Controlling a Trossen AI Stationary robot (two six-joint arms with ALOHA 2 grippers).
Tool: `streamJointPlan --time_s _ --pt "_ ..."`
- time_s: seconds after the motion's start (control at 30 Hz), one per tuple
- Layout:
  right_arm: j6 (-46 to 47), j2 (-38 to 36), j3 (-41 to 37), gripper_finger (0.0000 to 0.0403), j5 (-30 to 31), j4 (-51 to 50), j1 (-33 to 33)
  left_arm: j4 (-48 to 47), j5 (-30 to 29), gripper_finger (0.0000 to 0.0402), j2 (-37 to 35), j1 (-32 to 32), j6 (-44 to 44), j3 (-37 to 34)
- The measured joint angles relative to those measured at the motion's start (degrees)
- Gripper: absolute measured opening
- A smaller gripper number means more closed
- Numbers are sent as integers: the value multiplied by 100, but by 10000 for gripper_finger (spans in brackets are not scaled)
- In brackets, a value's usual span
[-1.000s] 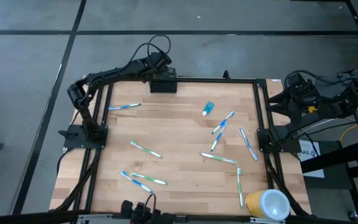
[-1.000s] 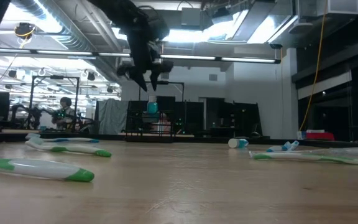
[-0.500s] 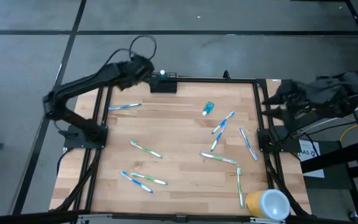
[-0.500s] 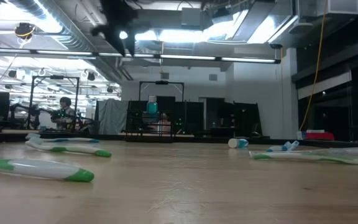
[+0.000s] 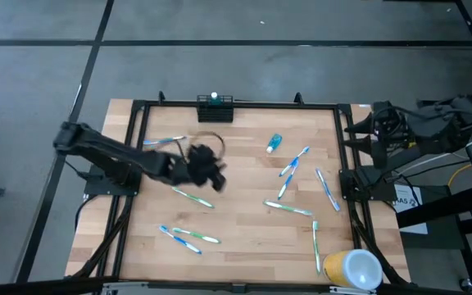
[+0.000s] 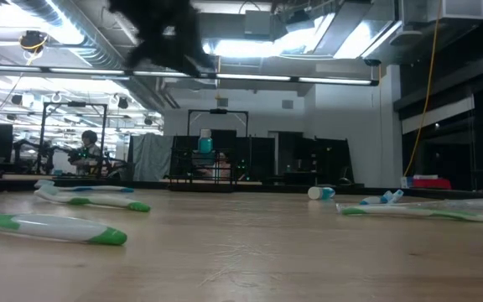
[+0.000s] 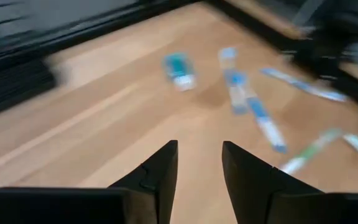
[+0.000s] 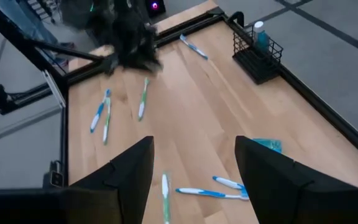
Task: Pick & Place toothbrushing station
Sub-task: Put the blue mouthwash bottle into the black wire organizer
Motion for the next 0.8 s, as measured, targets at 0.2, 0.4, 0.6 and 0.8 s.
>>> streamJointPlan --time_s 0.2,0.4,0.6,0.8 --pt "-76 -10 -1 228 -232 -6 0 1184 -420 116 1481 62 637 355" --pt "-133 -10 -2 228 -313 -10 0 1622 240 137 2755 571 790 1218" --pt "-133 -10 0 228 -470 -41 0 1147 217 172 3700 907 246 2400" --pt "-151 -12 0 228 -560 -96 4 455 295 182 4596 1194 -361 3424"
